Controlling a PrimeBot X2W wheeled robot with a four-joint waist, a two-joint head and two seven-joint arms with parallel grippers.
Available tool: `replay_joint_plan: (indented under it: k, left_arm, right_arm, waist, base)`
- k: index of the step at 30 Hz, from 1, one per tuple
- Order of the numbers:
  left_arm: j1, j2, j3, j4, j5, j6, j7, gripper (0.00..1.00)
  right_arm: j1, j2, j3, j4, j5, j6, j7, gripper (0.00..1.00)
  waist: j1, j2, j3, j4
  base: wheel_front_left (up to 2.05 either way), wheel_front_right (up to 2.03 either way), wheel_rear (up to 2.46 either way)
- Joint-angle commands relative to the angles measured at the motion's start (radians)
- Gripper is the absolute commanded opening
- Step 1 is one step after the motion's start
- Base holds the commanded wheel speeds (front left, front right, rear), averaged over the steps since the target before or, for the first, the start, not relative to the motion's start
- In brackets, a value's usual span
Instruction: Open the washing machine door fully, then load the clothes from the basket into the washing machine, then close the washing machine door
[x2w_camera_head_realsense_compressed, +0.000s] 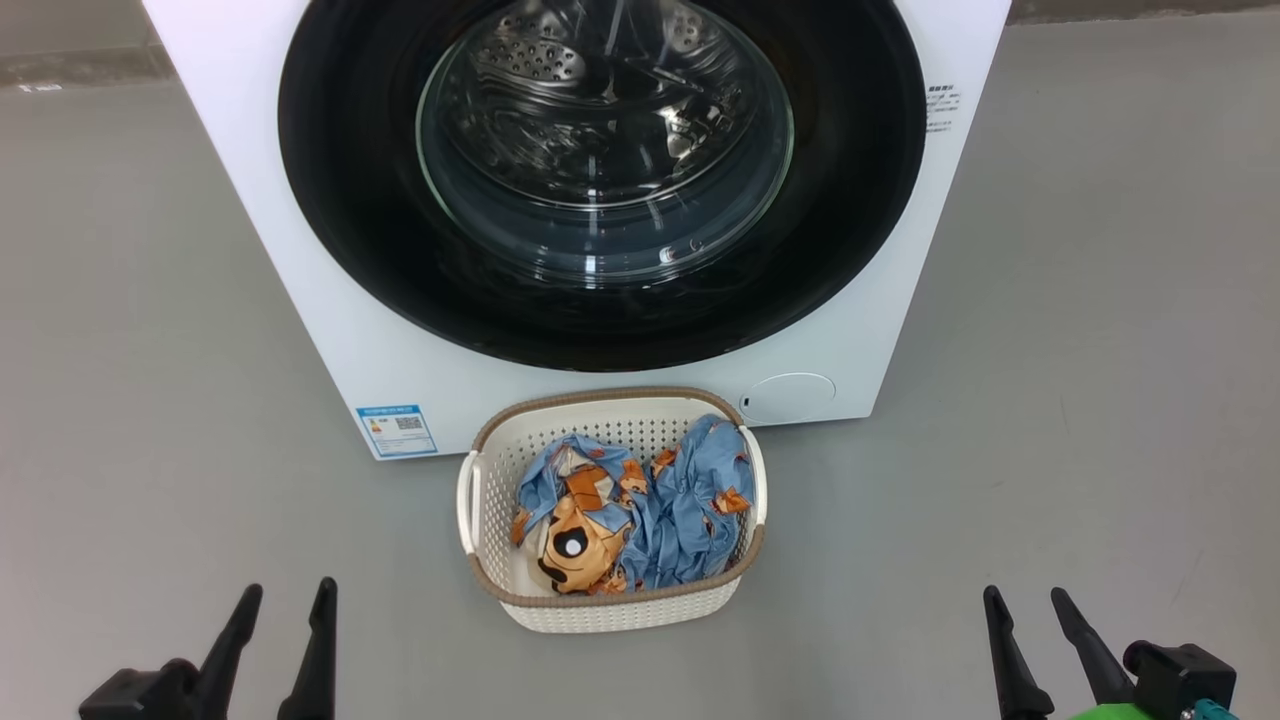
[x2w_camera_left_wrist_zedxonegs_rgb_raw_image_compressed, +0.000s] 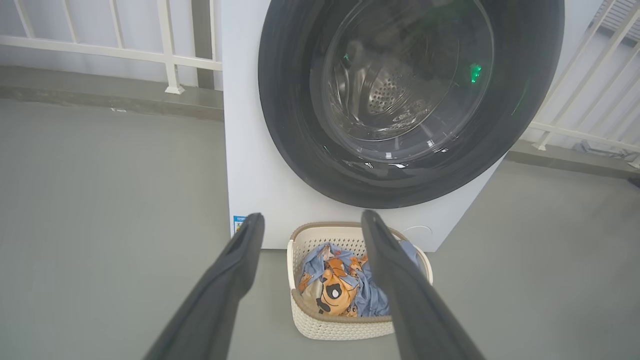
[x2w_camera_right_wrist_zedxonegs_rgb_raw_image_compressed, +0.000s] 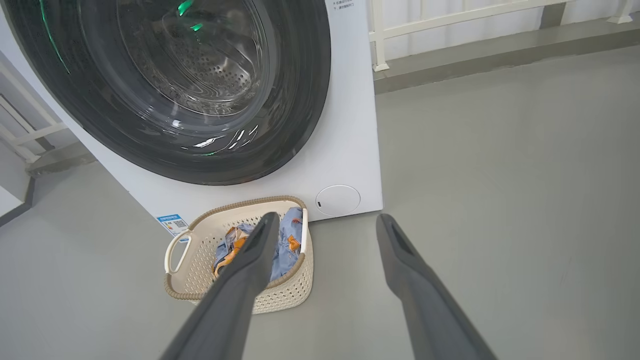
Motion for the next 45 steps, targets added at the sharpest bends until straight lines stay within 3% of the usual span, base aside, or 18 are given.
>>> replay_joint_plan:
  k: [1,12,24,32,45]
  left_arm:
    - [-0.023,0.031,0.029,-0.03,0.032,-0.002,-0.018,1.0]
    - [-0.019,0.05,0.023,-0.029,0.103,-0.003,-0.049,1.0]
    - [-0.02,0.05,0.034,-0.004,0.073,-0.003,-0.049,1.0]
    - [-0.023,0.046,0.056,0.004,0.134,-0.003,-0.049,1.0]
    - [-0.03,0.044,0.064,0.004,0.15,-0.003,-0.049,1.0]
  right_arm:
    - [-0.004,-0.014,0.021,-0.028,-0.038,0.002,-0.017,1.0]
    - [0.0,-0.016,0.014,-0.041,-0.142,0.002,-0.047,1.0]
    - [0.005,-0.016,0.0,-0.048,-0.122,0.002,-0.047,1.0]
    - [0.006,-0.016,-0.001,-0.048,-0.117,0.002,-0.047,1.0]
    - [-0.002,-0.016,0.003,-0.048,-0.111,0.002,-0.047,1.0]
  waist:
    - [0.0,0.0,-0.001,-0.001]
    - [0.0,0.0,0.001,-0.005]
    - [0.0,0.0,-0.002,-0.008]
    - [0.0,0.0,-0.002,-0.008]
    - [0.0,0.0,0.008,-0.006]
  base:
    - [0.0,0.0,0.0]
    - [0.0,0.0,0.0]
    - [0.0,0.0,0.0]
    - [0.06,0.06,-0.12]
    - [0.76,0.76,-1.51]
